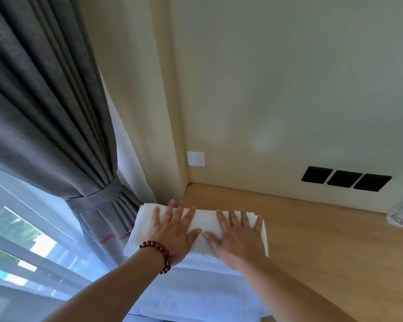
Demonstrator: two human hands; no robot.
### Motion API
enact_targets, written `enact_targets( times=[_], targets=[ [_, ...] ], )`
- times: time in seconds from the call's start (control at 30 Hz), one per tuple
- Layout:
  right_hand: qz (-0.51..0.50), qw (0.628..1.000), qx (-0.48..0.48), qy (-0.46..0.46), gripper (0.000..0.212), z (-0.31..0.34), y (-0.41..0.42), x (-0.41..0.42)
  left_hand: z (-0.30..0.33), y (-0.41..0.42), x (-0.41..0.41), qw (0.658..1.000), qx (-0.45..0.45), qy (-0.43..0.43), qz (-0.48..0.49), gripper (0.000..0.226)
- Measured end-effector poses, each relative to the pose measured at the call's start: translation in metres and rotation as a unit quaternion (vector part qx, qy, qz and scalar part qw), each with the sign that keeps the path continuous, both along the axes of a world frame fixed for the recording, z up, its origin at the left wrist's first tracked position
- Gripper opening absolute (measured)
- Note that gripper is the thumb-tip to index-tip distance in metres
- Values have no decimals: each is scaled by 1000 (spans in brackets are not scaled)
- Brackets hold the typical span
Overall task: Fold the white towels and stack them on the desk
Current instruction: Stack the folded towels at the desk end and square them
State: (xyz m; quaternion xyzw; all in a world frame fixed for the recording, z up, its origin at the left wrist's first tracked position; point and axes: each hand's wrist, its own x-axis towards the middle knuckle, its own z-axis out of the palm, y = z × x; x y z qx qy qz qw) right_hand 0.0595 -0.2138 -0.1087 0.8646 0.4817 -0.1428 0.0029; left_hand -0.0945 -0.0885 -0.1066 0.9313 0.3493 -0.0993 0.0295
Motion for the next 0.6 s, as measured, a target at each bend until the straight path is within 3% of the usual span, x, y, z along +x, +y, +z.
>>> enact_targets(
  times=[0.17,0.37,0.6],
  targets=[
    [2,999,32,-24,91,1,-7,-11,14,-12,-3,999,10,-26,20,77],
    [19,991,118,-58,74,-8,-21,-27,2,-42,-20,989,93,-105,-39,62],
    [210,942,249,-80,58,-21,-71,-75,-25,-65,-56,986,94,-124,-60,59]
  ],
)
